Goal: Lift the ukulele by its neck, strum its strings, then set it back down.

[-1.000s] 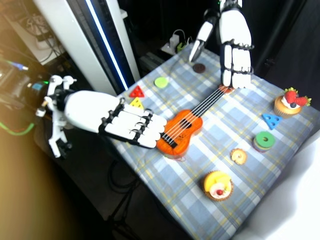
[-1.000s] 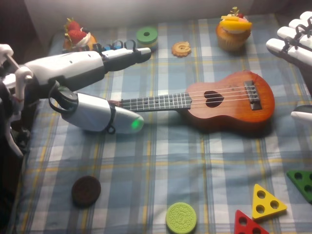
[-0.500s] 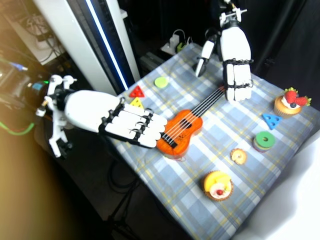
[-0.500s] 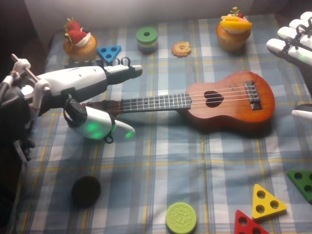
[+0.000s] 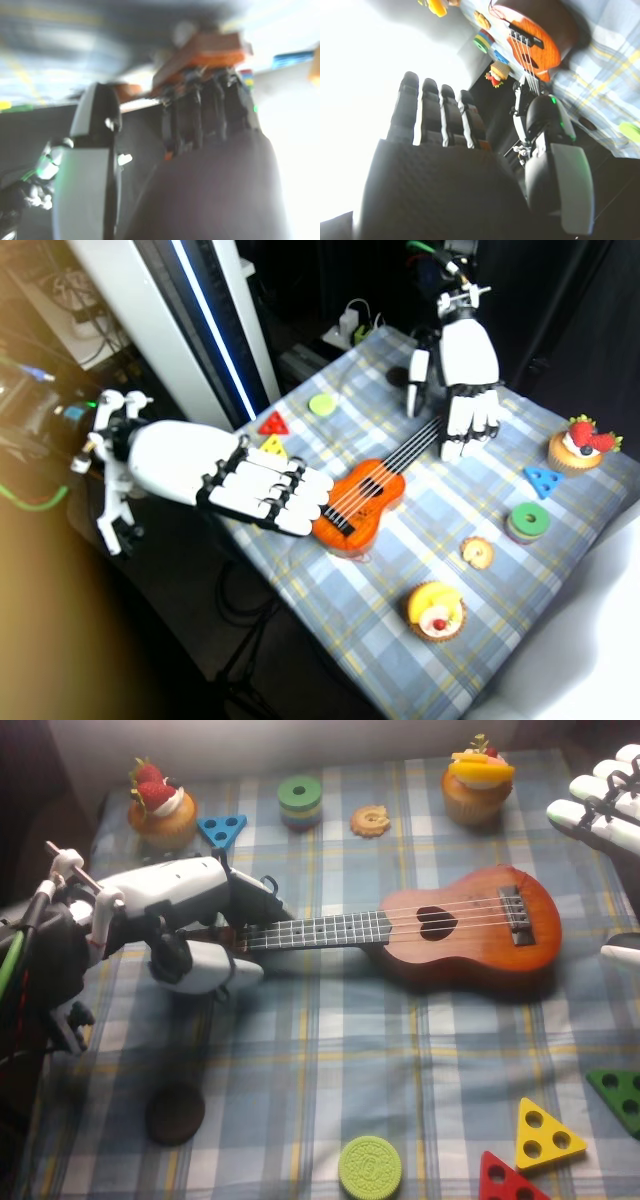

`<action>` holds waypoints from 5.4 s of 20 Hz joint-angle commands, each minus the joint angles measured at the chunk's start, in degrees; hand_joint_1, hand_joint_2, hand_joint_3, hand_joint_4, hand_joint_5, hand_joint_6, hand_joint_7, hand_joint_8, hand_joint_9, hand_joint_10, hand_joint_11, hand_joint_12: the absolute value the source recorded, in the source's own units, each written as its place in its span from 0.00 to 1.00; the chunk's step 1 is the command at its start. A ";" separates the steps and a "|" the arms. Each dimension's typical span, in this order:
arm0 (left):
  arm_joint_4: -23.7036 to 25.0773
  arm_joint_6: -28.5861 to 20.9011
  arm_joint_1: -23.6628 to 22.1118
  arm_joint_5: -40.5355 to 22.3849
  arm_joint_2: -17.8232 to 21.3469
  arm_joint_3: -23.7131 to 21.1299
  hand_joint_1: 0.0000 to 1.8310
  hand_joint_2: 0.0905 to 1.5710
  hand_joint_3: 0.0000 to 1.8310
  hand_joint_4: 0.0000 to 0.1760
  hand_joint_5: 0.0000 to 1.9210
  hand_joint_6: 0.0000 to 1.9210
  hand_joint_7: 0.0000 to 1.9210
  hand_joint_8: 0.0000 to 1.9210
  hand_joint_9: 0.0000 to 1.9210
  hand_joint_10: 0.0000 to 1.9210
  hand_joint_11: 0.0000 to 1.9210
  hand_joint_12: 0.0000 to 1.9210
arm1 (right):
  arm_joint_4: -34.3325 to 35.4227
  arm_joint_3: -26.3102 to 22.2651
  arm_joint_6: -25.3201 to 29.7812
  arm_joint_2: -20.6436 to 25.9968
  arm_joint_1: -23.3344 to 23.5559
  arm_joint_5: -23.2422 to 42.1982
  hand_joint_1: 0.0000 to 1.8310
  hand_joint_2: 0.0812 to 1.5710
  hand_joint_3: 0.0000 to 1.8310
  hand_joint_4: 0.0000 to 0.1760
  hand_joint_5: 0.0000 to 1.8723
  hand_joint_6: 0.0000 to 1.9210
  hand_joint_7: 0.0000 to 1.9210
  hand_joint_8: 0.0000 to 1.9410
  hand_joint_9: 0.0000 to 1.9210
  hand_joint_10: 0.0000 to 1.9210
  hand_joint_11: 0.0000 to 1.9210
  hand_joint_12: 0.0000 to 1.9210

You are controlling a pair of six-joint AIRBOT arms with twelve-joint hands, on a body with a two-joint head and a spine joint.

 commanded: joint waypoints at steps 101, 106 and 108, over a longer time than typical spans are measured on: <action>4.97 -4.39 0.52 -14.16 5.38 -6.44 0.19 0.68 0.00 0.41 0.00 0.00 0.00 0.00 0.00 0.00 0.00 0.01 | -12.39 2.38 14.59 2.66 8.37 7.57 0.30 0.86 0.00 0.19 0.08 0.07 0.12 0.00 0.02 0.23 0.00 0.84; 9.25 -10.56 1.01 -21.01 9.36 -9.30 0.13 0.68 0.00 0.56 0.00 0.00 0.00 0.00 0.00 0.00 0.00 0.00 | -12.19 1.38 14.42 3.89 8.37 8.45 0.23 0.79 0.00 0.23 0.00 0.00 0.00 0.00 0.00 0.02 0.00 0.63; 11.64 -16.65 1.78 -24.47 10.99 -9.75 0.14 0.67 0.00 0.45 0.00 0.00 0.00 0.00 0.00 0.00 0.00 0.00 | -11.97 0.89 13.95 4.46 8.30 8.66 0.20 0.78 0.00 0.18 0.00 0.00 0.00 0.00 0.00 0.00 0.00 0.57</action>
